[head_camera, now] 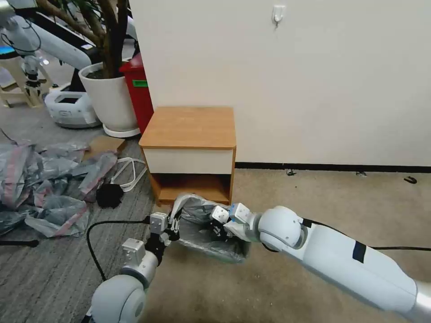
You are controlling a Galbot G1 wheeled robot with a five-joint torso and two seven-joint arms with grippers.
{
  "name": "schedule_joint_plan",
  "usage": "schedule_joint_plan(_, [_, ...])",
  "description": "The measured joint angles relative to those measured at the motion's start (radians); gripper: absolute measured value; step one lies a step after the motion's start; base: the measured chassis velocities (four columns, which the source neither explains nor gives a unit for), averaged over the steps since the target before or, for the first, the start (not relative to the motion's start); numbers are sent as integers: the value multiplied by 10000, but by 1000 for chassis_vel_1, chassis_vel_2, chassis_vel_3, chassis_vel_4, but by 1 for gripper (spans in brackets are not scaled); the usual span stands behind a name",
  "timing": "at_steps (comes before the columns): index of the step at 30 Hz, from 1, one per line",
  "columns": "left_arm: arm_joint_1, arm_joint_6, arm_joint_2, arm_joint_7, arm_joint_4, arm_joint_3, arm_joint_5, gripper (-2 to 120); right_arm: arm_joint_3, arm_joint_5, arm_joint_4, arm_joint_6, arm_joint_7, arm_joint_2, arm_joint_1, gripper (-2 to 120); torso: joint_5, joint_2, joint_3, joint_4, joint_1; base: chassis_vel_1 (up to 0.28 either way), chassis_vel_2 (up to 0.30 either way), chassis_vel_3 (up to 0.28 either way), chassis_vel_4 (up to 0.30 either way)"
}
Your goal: Pick up the garbage bag from the table and place it over the trash can.
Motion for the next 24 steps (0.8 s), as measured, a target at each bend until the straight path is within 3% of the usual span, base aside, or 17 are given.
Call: schedule_joint_plan(24, [-32,0,-135,-24,-6,94,-5,5,-440,-1008,-1094,-9,78,668,15,0,0,0,0,-1,0,0,0,0,0])
